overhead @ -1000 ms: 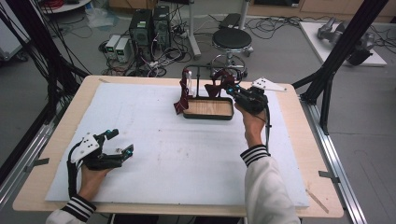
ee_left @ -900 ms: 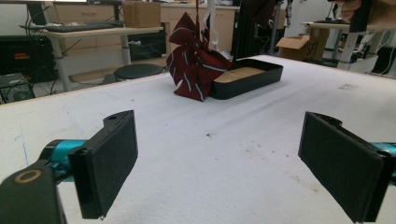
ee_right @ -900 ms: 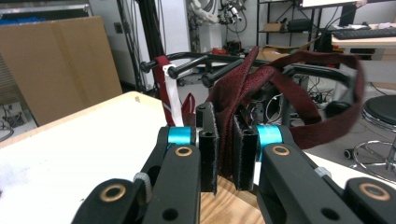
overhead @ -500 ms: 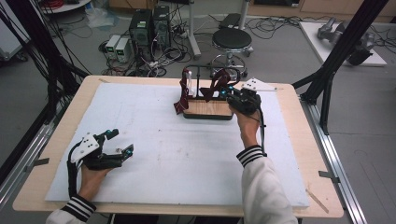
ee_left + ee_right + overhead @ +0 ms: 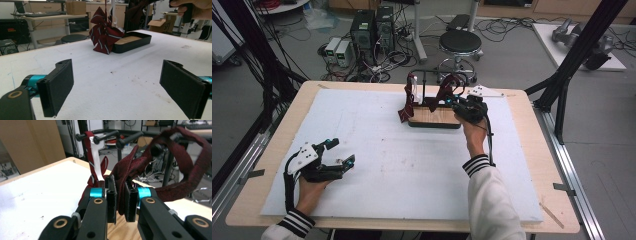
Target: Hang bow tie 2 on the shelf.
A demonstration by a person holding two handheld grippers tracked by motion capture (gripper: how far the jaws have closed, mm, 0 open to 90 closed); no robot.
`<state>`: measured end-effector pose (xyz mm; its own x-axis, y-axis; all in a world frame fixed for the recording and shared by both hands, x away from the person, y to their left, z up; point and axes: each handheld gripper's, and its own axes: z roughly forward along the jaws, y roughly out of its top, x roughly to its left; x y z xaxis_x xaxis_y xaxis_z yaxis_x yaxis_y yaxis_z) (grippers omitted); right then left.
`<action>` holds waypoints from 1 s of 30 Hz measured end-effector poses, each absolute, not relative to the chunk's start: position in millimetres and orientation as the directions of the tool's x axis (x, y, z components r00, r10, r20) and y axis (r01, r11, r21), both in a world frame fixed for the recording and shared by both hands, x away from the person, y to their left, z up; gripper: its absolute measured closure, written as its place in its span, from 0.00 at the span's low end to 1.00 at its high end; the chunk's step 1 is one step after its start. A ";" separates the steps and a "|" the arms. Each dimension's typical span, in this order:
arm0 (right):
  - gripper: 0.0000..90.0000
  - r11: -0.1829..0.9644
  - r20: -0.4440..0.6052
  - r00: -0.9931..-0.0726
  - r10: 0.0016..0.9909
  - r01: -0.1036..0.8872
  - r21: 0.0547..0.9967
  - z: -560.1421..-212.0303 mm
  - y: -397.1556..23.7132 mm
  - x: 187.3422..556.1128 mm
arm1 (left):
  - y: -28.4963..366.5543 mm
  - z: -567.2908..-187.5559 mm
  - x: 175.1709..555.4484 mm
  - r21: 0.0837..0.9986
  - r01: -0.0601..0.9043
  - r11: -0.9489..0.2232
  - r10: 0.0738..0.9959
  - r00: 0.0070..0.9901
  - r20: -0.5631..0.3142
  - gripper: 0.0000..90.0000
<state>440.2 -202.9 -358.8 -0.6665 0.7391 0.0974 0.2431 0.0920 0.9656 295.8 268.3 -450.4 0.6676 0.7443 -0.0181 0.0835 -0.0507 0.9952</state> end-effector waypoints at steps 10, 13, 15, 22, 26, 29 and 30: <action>0.93 0.052 0.175 -0.643 0.745 0.318 0.947 -374.0 -210.8 452.3 | 268.3 -450.6 296.0 0.995 0.085 -0.046 0.746 0.666 -0.022 0.14; 0.93 0.051 0.190 -0.636 0.748 0.340 0.939 -378.2 -213.6 454.9 | 268.3 -450.6 296.0 0.995 0.085 -0.046 0.746 0.665 -0.022 0.14; 0.93 0.056 0.200 -0.634 0.747 0.360 0.931 -382.0 -216.5 457.5 | 268.3 -450.6 296.0 0.995 0.085 -0.046 0.746 0.666 -0.022 0.14; 0.93 0.063 0.223 -0.620 0.752 0.404 0.913 -389.8 -221.3 459.6 | 268.2 -450.6 295.9 0.995 0.086 -0.045 0.746 0.666 -0.024 0.14; 0.93 0.050 0.225 -0.614 0.756 0.398 0.916 -389.7 -222.9 460.1 | 268.2 -450.6 295.9 0.995 0.086 -0.046 0.746 0.666 -0.023 0.14; 0.93 0.012 0.240 -0.605 0.759 0.382 0.924 -388.3 -225.5 460.6 | 268.1 -450.5 295.9 0.995 0.085 -0.048 0.746 0.666 -0.021 0.14; 0.93 0.004 0.238 -0.597 0.766 0.375 0.927 -387.7 -227.7 460.8 | 268.1 -450.5 296.0 0.995 0.085 -0.047 0.745 0.666 -0.022 0.14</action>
<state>460.8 -227.7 -387.7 -0.5974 0.7657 0.2383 0.3747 0.0038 0.9271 296.0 268.1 -450.5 0.6663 0.7453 -0.0215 0.0850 -0.0472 0.9953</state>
